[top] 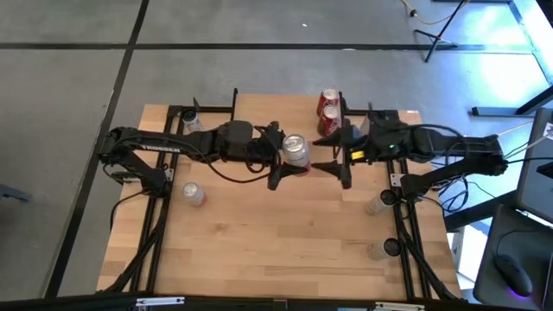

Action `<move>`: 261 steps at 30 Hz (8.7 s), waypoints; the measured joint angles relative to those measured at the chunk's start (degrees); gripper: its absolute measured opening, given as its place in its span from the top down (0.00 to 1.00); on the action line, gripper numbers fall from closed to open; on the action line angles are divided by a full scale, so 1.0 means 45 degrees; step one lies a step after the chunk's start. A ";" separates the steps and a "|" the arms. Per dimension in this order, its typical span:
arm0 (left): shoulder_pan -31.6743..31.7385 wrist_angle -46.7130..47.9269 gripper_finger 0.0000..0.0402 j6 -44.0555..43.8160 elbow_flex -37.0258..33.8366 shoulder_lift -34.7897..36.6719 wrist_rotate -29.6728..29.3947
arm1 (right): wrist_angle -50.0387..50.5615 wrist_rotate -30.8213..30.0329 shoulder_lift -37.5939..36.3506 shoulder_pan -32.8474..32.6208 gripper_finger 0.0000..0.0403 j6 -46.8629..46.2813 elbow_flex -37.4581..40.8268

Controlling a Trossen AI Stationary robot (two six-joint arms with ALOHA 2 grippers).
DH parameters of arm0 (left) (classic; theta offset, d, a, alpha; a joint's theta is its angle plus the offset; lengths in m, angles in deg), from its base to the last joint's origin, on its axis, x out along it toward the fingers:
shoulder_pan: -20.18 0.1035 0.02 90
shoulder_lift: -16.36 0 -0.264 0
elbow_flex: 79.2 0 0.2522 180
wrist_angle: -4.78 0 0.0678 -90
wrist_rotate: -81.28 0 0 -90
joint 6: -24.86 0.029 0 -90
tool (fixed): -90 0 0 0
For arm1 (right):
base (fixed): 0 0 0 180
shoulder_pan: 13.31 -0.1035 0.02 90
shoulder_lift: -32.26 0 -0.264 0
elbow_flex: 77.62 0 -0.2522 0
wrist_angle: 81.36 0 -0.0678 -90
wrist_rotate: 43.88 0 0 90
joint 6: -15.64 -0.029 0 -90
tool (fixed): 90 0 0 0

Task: Place canned beverage on shelf
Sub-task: Put the bottom pink soda can on the shelf, then put the pink soda can on the shelf aligned with the other pink soda can

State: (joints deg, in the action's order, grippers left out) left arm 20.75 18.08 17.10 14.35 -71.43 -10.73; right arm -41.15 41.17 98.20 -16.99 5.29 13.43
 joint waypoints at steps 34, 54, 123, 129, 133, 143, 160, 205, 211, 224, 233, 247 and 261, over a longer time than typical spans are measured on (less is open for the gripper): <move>0.4908 -0.0989 0.31 0.2393 0.0024 -0.2562 0.1577 | 0.2766 -0.1896 -0.0621 0.0408 0.24 0.0378 -0.0032; 0.6304 -0.0115 0.31 0.2243 0.2977 -0.6345 0.2030 | 0.4854 -0.1889 -0.1046 0.0409 0.24 0.0269 -0.0032; 0.0893 1.2781 0.12 -0.1927 0.3852 0.2781 0.1107 | 0.4528 -0.1554 -0.0672 -0.3121 0.24 -0.2900 -0.0027; -0.0855 1.3182 0.12 -0.6318 0.2836 0.3196 0.1738 | 0.4965 -0.1672 -0.0366 -0.3947 0.24 -0.2597 -0.0027; -0.1855 1.4709 0.12 -0.8429 0.2437 0.3150 0.1972 | 0.5456 -0.1690 -0.0097 -0.4043 0.24 -0.2458 -0.0029; -0.3034 1.9697 0.12 -1.0161 0.0589 0.3128 0.0664 | 0.5881 -0.1962 0.0159 -0.4022 0.24 -0.2444 -0.0027; -0.1927 1.9091 0.12 -0.8190 -0.4312 0.3500 0.1314 | 0.6241 -0.2140 0.0159 -0.4012 0.24 -0.2626 -0.0027; -0.6429 0.8327 0.12 -2.2170 -0.5688 -0.0706 -0.1604 | 0.6562 -0.2330 0.0154 -0.4023 0.24 -0.4022 -0.0027; -0.6322 0.7464 0.12 -2.1824 -0.5680 -0.2330 -0.1564 | 0.6565 -0.2331 0.0154 -0.4022 0.24 -0.4017 -0.0027; -0.6191 0.7180 0.34 -1.8468 -0.4972 -0.1168 -0.2509 | 0.6349 -0.2163 0.0154 -0.4022 0.24 -0.3949 -0.0027; -0.5637 0.2089 0.34 -1.0765 -0.3611 0.1476 -0.3494 | 0.3440 -0.2108 0.0154 -0.4007 0.24 -0.3394 -0.0027; -0.4555 -0.5524 0.34 -0.6664 -0.3614 0.1112 -0.0755 | -0.4144 -0.0663 0.2002 -0.4012 0.24 -0.1529 -0.0032; -0.4430 -0.6348 0.33 -0.6082 -0.3599 0.0707 -0.1056 | -0.7964 -0.1366 0.3683 -0.4031 0.24 -0.2255 -0.0008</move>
State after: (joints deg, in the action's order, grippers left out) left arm 0.82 -10.49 -10.27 -1.85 -68.25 -15.48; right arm -76.99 35.02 114.77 -35.13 -4.86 13.40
